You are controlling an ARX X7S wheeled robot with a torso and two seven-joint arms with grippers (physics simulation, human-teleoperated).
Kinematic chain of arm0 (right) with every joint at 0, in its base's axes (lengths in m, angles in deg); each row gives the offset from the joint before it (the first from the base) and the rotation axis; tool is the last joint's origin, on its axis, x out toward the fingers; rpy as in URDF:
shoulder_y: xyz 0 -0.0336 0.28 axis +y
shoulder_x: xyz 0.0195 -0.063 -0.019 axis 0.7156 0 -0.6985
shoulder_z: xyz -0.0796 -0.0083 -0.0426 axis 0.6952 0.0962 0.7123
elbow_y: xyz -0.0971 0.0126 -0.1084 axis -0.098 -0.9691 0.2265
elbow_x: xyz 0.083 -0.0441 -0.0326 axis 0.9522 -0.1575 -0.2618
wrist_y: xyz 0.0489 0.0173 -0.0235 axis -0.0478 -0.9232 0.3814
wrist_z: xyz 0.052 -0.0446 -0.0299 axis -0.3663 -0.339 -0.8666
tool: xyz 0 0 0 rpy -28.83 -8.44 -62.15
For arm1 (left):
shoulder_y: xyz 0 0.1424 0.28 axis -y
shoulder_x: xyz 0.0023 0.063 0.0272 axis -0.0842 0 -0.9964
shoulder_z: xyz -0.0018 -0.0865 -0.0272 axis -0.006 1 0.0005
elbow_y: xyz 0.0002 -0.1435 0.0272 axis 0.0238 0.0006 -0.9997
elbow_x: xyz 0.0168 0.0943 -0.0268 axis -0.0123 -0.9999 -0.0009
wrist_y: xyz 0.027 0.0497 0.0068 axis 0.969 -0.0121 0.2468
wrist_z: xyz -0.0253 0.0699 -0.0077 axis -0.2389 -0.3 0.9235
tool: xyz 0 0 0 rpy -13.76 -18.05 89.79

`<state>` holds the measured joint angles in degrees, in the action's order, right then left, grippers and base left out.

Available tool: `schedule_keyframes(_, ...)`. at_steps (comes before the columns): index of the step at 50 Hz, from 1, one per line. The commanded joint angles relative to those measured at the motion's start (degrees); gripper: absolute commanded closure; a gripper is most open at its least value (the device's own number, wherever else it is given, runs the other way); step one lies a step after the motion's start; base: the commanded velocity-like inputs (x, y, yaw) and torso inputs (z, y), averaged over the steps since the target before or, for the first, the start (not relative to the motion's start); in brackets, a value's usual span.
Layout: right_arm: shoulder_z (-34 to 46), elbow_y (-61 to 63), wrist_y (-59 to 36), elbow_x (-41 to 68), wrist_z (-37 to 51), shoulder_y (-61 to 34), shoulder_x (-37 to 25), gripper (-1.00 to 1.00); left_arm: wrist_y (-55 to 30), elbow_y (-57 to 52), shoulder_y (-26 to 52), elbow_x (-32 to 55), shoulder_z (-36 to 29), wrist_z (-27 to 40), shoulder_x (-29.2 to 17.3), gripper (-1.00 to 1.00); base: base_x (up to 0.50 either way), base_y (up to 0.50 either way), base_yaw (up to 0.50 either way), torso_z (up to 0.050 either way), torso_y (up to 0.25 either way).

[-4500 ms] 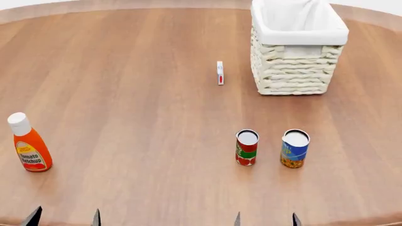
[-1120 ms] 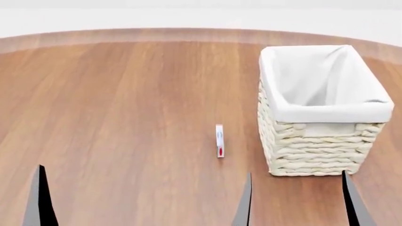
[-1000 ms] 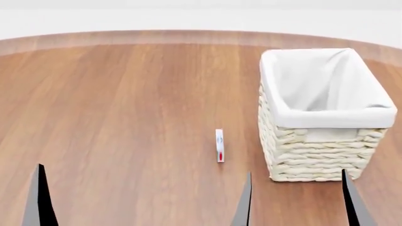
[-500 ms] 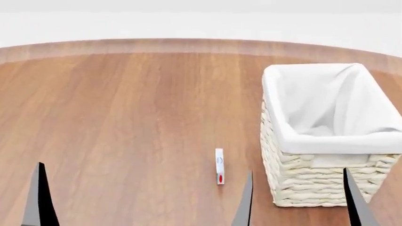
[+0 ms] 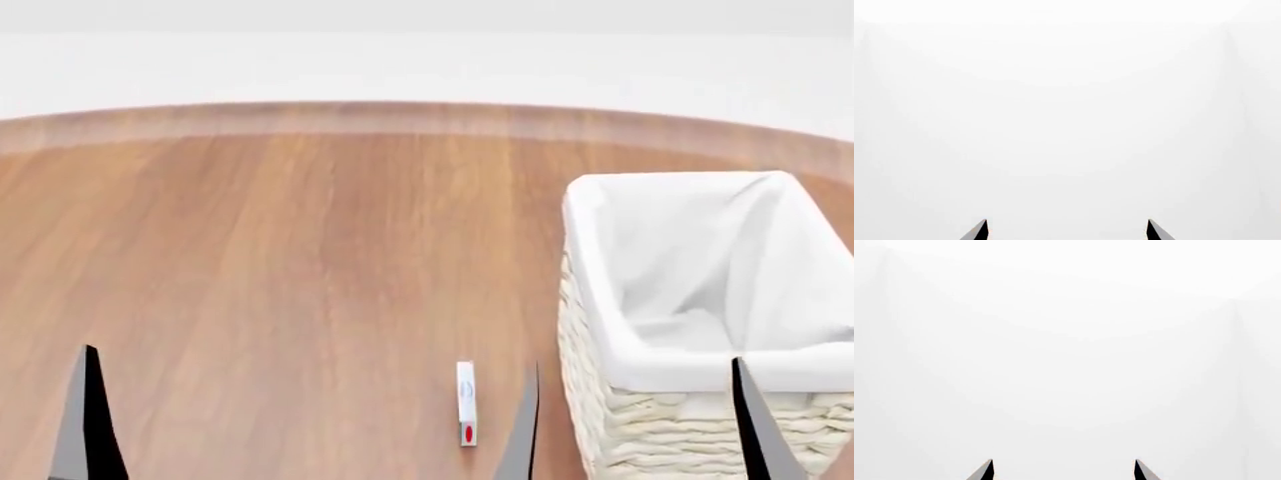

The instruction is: Pick up the alphabet soup and the cream cheese box, and put them in the basket.

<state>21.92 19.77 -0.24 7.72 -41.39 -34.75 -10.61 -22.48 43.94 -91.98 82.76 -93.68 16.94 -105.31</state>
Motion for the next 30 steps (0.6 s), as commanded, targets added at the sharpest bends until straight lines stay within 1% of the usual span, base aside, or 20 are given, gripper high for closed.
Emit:
schedule_keyframes(1, 0.4, -0.2, 0.1, -0.1, 0.3, -0.1, -0.2, -1.00, 0.2, 0.1, -0.1, 0.2, -0.1, 0.3, -0.4, -1.00, 0.21, 0.00, 0.00, 0.000, 0.000)
schedule_keyframes(10, 0.0, -0.2, 0.9, 1.2, 0.9, 0.1, 0.0, -1.00, 0.2, -0.2, -0.3, 0.4, 0.0, 0.6, -0.7, -1.00, 0.21, 0.00, 0.00, 0.000, 0.000)
schedule_keyframes(20, 0.3, -0.1, 0.1, 0.6, 1.3, 0.1, -0.3, -1.00, -0.5, 0.1, -0.1, -0.9, -1.0, 0.9, -1.1, -1.00, 0.01, 0.00, 0.00, 0.000, 0.001)
schedule_keyframes(23, 0.7, 0.0, 0.2, 0.2, 1.2, 0.2, -0.5, -1.00, -0.9, -0.1, 0.0, -1.0, -1.0, 1.1, -1.2, -1.00, 0.00, 0.00, 0.00, 0.000, -0.100)
schedule_keyframes(30, 0.7, -0.1, 0.4, 0.4, 1.4, 0.3, -0.7, -1.00, -0.9, -0.1, -0.1, -1.0, -1.2, 1.5, -1.4, -1.00, 0.00, 0.00, 0.00, 0.000, -0.179)
